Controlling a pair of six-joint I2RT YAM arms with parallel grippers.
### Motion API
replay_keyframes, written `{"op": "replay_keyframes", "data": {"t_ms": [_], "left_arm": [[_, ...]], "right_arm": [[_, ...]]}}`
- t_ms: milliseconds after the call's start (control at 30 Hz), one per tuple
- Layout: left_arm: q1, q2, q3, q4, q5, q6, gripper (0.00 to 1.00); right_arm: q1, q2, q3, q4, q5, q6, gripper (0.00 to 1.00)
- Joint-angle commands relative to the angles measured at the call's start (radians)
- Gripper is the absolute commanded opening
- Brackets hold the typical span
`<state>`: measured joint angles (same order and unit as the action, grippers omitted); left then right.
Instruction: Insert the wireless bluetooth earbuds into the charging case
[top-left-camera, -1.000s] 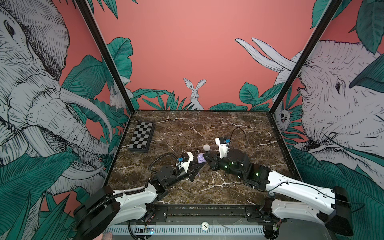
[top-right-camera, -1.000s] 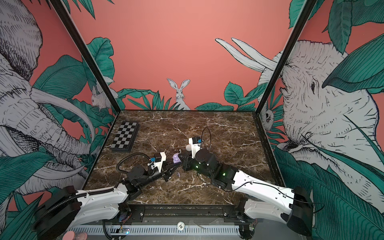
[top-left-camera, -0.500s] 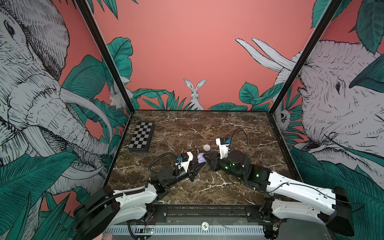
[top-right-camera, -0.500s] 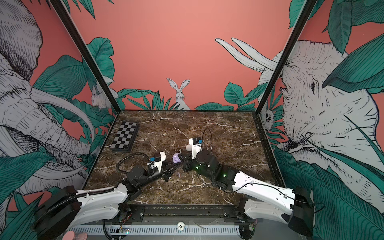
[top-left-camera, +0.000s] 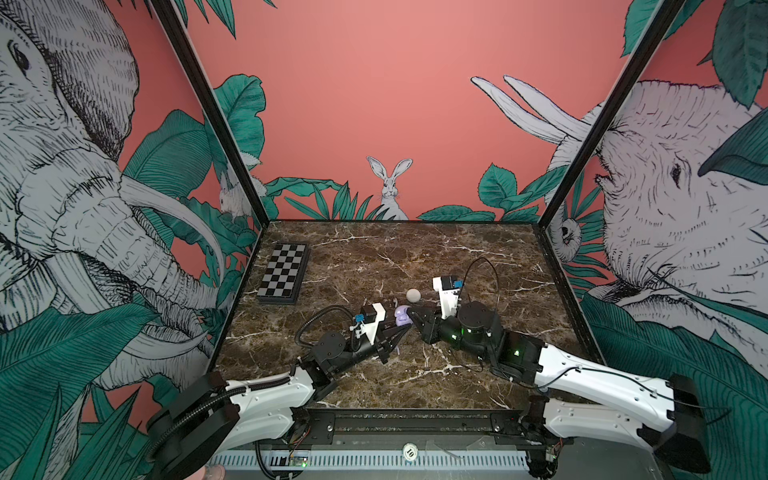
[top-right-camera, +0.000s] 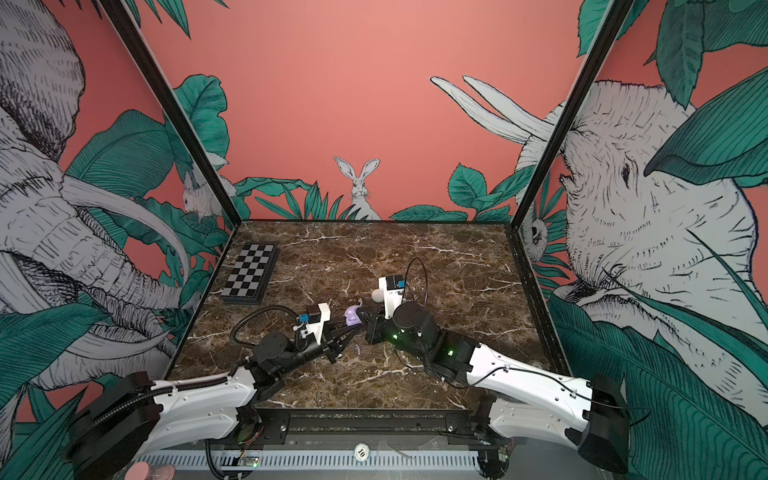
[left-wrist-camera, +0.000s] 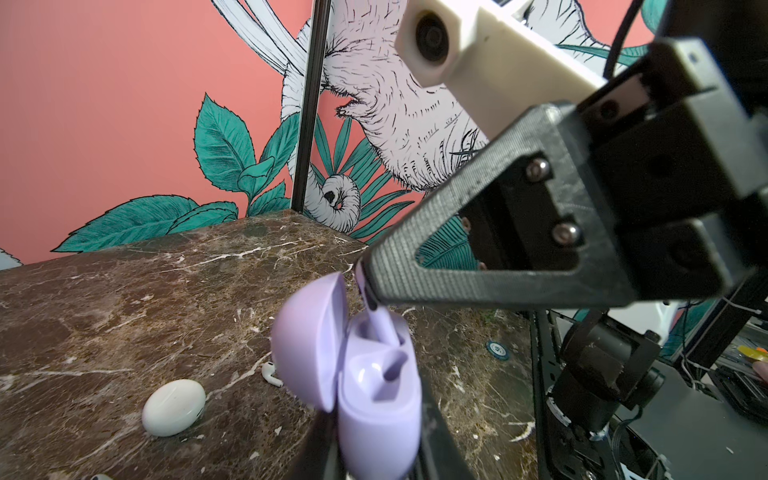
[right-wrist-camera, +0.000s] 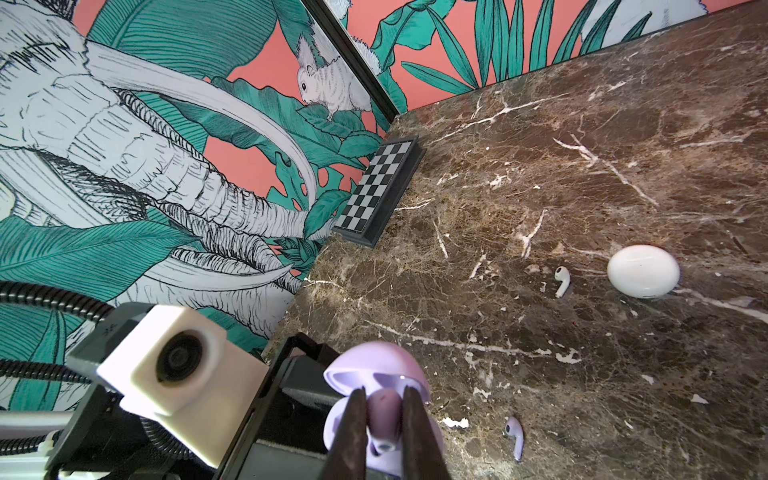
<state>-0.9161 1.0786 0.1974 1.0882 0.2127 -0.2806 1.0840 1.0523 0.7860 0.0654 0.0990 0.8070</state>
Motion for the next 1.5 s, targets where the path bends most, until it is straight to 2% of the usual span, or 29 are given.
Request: {"op": "replay_keyframes", "data": {"t_ms": [0, 567, 1467], "left_arm": [[-0.003, -0.024, 0.04, 0.065, -0.016, -0.011, 0.0], [-0.003, -0.014, 0.051, 0.077, -0.009, -0.005, 0.0], [-0.003, -0.012, 0.05, 0.087, 0.001, -0.012, 0.0]], "right_arm": [[0.014, -0.011, -0.018, 0.022, -0.01, -0.014, 0.12], [0.017, -0.018, -0.026, 0.011, -0.007, -0.026, 0.13], [0.018, -0.018, -0.035, 0.013, -0.007, -0.014, 0.21]]}}
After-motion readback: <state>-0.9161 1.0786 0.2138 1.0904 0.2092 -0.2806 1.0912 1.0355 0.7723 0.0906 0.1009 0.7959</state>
